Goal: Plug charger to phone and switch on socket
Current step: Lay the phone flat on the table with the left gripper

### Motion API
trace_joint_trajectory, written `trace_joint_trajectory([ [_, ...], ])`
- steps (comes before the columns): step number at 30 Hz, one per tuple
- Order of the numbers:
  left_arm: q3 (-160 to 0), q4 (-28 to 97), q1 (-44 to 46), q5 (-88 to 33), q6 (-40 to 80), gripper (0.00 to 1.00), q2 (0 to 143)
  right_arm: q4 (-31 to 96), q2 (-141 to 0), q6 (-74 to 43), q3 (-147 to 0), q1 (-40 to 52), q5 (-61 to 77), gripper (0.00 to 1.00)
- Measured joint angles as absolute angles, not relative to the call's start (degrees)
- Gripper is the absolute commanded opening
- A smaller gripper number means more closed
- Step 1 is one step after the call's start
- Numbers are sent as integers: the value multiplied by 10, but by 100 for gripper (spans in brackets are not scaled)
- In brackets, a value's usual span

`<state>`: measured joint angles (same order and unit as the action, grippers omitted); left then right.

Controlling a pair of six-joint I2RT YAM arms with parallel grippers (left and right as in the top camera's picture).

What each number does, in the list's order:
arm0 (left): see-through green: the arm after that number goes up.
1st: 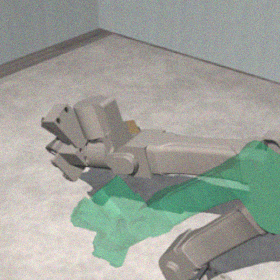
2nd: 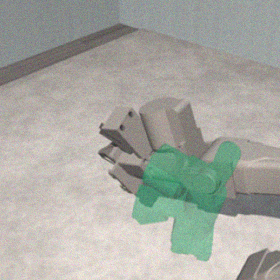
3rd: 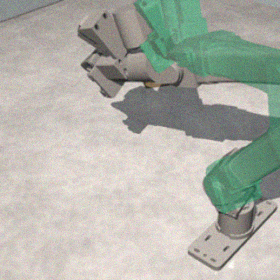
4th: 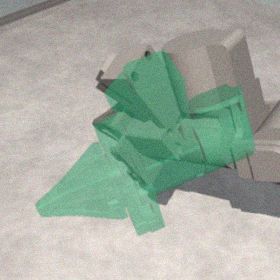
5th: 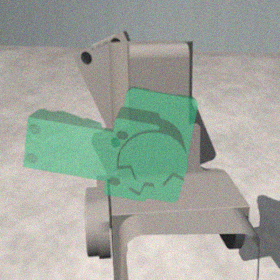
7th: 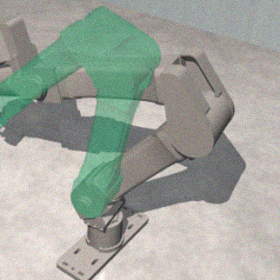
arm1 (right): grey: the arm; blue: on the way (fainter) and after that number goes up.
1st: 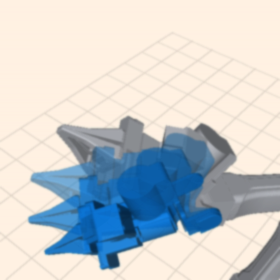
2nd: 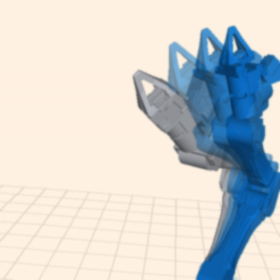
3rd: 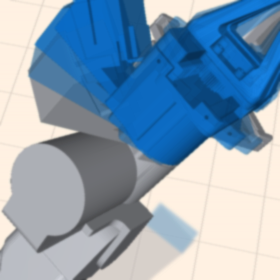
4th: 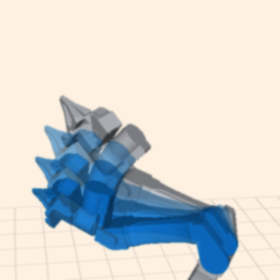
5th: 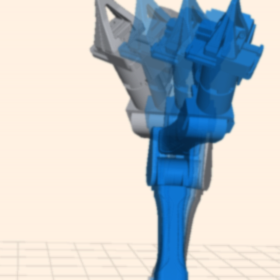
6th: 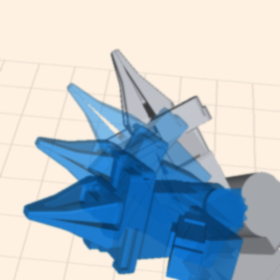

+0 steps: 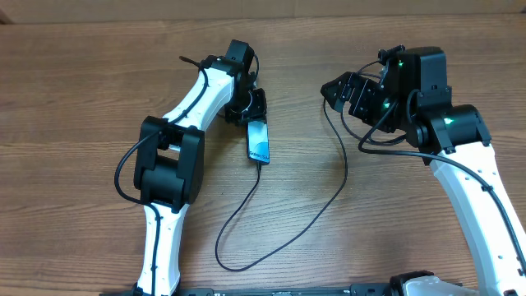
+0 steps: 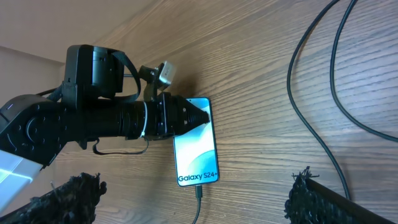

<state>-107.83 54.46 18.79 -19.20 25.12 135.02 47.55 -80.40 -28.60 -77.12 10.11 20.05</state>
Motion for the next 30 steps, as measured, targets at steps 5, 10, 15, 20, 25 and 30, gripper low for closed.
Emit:
trace_joint_trajectory([
  [5,-1078,545,188,-193,251,37,1350,475,-804,-285,-771,101,201,98],
  [10,-1079,545,188,-194,251,38,1350,475,-804,-285,-771,101,201,98],
  [15,-1080,547,188,-195,251,46,1350,475,-804,-285,-771,101,201,98],
  [20,-1081,547,188,-197,251,48,1350,475,-804,-285,-771,101,201,98],
  [25,-1081,547,188,-199,251,48,1350,476,-804,-285,-771,101,201,98],
  [30,-1081,547,188,-199,251,49,1350,475,-804,-285,-771,101,201,98],
])
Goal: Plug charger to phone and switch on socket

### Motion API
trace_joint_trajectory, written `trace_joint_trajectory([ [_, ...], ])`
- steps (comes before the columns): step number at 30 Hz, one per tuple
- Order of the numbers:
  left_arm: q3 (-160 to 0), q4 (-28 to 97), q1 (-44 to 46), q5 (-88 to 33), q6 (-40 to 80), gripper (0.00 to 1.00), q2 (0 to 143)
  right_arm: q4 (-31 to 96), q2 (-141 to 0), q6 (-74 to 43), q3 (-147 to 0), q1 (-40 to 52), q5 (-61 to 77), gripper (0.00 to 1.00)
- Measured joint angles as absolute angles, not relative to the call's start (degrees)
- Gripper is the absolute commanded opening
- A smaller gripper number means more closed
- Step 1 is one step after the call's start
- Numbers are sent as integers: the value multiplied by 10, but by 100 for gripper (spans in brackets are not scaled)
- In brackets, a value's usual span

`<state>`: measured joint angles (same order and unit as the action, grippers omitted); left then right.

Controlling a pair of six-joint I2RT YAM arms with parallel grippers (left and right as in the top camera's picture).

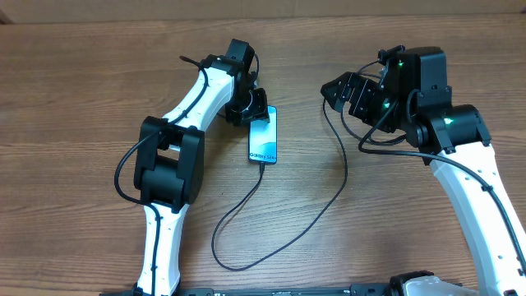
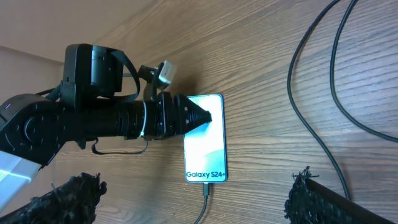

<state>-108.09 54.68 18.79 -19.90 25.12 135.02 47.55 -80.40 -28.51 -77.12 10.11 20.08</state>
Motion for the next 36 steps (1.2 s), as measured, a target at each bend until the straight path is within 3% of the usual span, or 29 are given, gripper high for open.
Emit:
trace_joint_trajectory([
  [13,-1082,547,188,-199,251,52,1350,476,-804,-285,-771,101,201,98],
  [15,-1082,547,188,-199,251,57,1350,475,-804,-285,-771,101,201,98],
  [19,-1085,547,188,-203,247,81,1350,476,-804,-285,-771,101,201,98],
  [24,-1088,556,181,-203,234,100,1345,475,-804,-285,-771,101,201,98],
  [36,-1078,649,122,-106,173,99,1287,475,-804,-285,-771,101,201,98],
])
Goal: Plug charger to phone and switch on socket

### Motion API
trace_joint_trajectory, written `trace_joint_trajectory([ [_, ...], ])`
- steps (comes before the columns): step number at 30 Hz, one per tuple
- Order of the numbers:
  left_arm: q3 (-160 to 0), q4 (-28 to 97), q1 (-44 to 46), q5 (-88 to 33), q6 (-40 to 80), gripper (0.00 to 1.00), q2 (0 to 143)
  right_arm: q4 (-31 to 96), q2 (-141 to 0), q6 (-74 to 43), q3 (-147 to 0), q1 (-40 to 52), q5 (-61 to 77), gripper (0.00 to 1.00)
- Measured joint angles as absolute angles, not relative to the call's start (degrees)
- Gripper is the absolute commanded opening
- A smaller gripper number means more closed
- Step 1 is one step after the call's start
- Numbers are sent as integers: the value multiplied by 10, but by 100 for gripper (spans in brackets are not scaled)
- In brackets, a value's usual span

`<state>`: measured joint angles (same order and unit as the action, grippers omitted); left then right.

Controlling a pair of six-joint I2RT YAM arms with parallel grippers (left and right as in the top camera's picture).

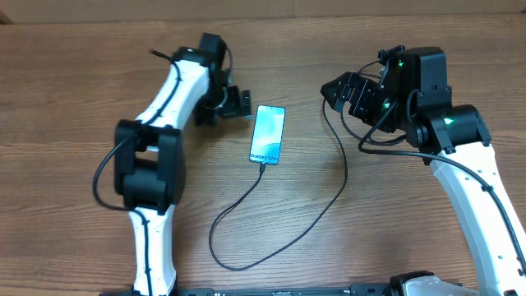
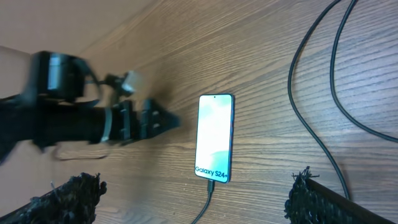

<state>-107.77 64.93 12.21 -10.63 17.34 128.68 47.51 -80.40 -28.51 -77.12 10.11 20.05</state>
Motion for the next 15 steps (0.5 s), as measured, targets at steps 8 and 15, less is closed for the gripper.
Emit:
trace_joint_trajectory([
  [8,-1076,732,131,0,143,100,1075,472,-804,-285,-771,101,199,100],
  [15,-1077,746,131,10,143,99,897,472,-804,-285,-771,101,199,100],
])
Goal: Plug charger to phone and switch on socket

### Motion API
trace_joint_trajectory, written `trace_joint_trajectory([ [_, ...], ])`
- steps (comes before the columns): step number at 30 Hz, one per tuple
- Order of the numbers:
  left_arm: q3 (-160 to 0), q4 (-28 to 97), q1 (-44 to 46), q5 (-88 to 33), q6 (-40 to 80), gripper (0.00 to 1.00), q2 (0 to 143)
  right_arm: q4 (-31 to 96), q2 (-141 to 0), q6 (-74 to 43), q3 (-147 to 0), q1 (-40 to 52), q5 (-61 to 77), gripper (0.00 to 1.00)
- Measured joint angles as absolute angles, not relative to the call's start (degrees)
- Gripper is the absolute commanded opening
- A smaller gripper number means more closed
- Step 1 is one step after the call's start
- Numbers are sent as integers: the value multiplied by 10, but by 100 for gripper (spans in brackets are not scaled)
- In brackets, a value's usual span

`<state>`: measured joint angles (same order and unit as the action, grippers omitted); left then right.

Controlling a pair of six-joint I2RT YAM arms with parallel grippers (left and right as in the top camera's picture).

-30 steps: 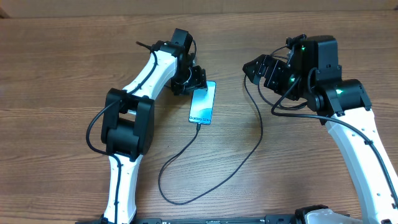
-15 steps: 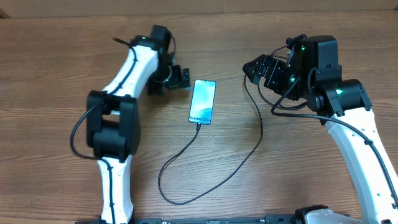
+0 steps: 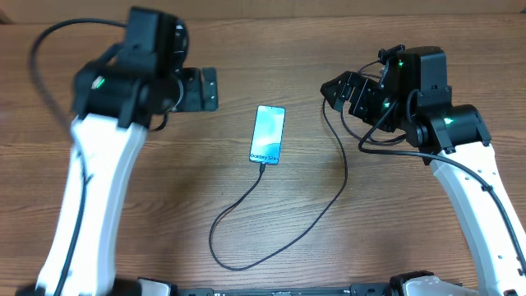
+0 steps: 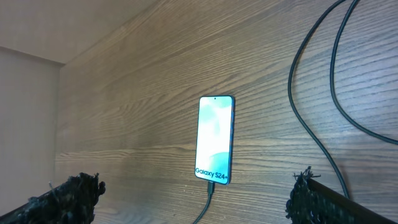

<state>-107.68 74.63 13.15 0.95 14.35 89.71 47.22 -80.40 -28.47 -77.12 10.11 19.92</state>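
Observation:
The phone (image 3: 268, 134) lies face up on the wooden table, its lit screen reading Galaxy S24+ (image 4: 215, 138). A black charger cable (image 3: 246, 197) is plugged into its near end (image 4: 210, 190), loops toward the table front and runs back up to the right arm. My left gripper (image 3: 201, 89) hangs raised to the left of the phone, apart from it; its jaws are blurred. My right gripper (image 3: 335, 89) hovers to the phone's right, open and empty (image 4: 193, 180). No socket is in view.
Two more runs of black cable (image 4: 311, 81) cross the wood at the right of the wrist view. The table's back edge (image 3: 263, 6) meets a pale wall. The left arm's body (image 3: 99, 164) spans the left side.
My left arm has lifted and pulled back to the left, so it has left the right wrist view. The phone, cable and right arm have not moved.
My left gripper's tip first rested on the top of the phone, which lay tilted and partly under it. The phone then sat a little further right. Afterwards the gripper was off the phone to its left, and now it is raised well away.

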Motion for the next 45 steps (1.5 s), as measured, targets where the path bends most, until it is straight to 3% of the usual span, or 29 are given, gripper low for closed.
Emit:
trace_joint_trajectory([
  [6,-1077,747,131,11,143,99,839,472,-804,-285,-771,101,199,100],
  [22,-1077,751,131,11,143,100,841,474,-804,-284,-771,89,201,100],
  [30,-1077,751,131,11,143,99,841,543,-810,-233,-799,-32,263,100],
  [38,-1077,751,131,11,143,99,841,729,-918,-116,-1007,-190,305,100],
  [45,-1077,751,131,11,143,99,841,763,-1033,-72,-1096,-257,257,100],
])
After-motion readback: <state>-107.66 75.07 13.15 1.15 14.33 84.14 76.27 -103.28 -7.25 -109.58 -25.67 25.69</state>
